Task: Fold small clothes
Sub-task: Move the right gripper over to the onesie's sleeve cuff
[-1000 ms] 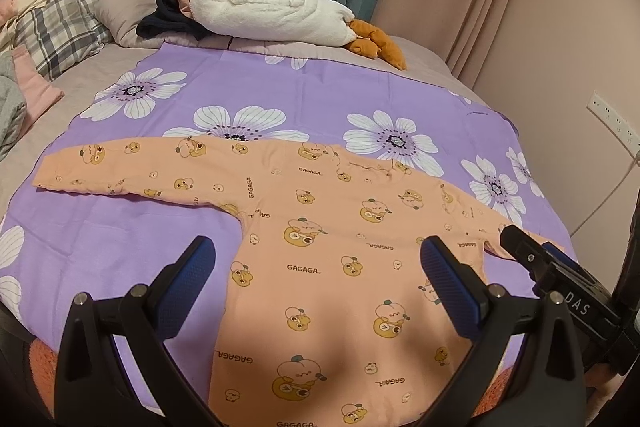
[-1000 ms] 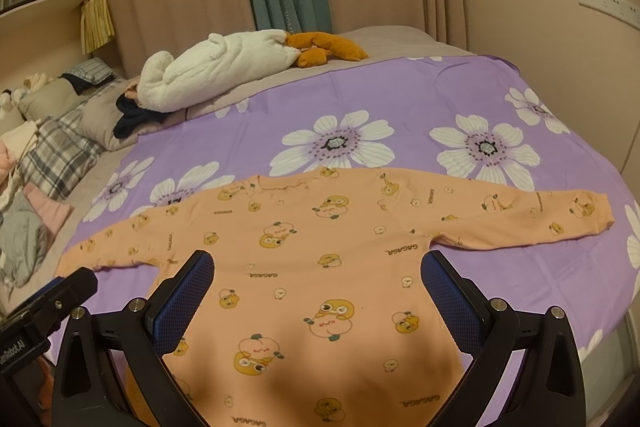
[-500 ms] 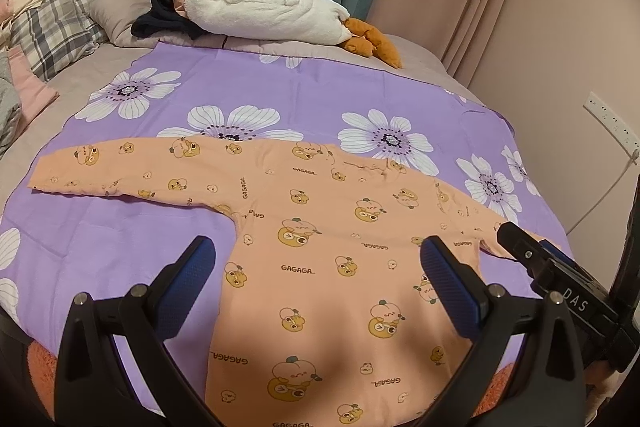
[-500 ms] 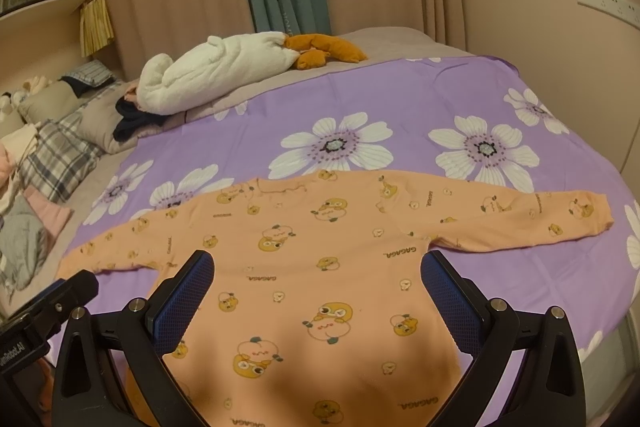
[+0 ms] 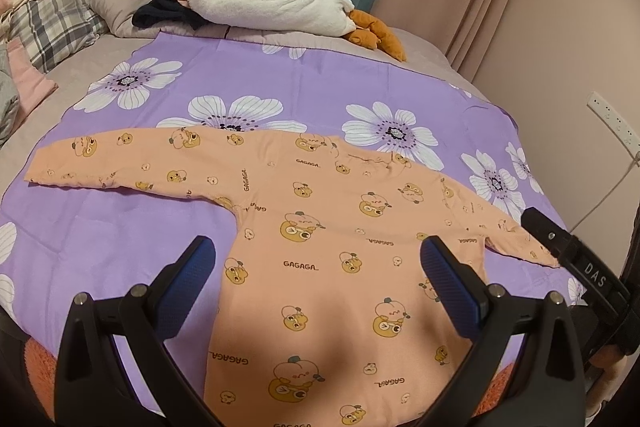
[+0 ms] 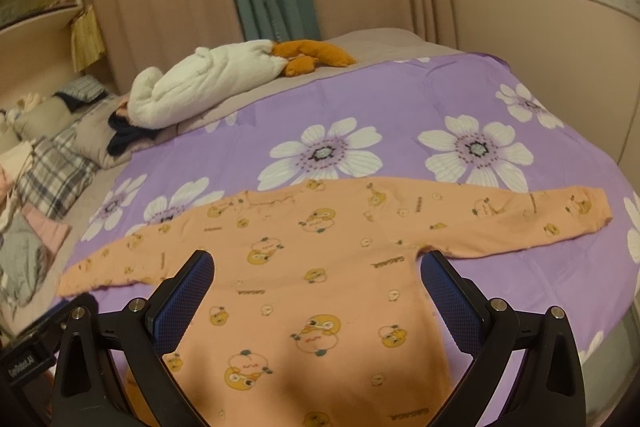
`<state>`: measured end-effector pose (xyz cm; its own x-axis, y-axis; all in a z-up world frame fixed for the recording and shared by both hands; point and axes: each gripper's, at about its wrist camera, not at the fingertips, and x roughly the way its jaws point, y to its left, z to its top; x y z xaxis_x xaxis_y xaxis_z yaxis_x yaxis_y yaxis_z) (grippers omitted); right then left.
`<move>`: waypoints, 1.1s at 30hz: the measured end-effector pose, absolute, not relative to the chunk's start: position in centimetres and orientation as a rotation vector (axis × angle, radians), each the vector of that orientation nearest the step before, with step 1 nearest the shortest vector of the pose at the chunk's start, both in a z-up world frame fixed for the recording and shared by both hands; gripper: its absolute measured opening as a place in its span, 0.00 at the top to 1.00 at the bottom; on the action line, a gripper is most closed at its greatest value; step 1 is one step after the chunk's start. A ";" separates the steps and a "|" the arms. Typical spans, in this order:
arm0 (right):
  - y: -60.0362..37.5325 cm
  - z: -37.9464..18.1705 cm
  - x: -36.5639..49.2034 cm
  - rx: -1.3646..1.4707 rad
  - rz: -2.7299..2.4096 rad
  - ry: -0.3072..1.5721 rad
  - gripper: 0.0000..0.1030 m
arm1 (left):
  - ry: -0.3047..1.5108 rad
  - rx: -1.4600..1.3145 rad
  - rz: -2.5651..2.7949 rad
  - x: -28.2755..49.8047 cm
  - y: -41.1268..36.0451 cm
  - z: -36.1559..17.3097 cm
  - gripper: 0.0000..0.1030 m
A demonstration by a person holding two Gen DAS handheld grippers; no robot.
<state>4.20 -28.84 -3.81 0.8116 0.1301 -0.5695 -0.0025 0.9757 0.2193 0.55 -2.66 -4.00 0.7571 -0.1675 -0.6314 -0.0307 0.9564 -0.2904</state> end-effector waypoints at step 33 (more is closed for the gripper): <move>-44.2 -4.5 5.9 0.417 -0.257 0.575 0.01 | 0.810 -0.312 -0.089 2.4 -3.2 -5.7 0.01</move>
<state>5.90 -44.22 -4.48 0.8110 -0.1187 -0.5729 0.3475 0.8855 0.3084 2.36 -3.18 -5.71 0.6888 -0.1969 -0.6977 -0.0398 0.9507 -0.3076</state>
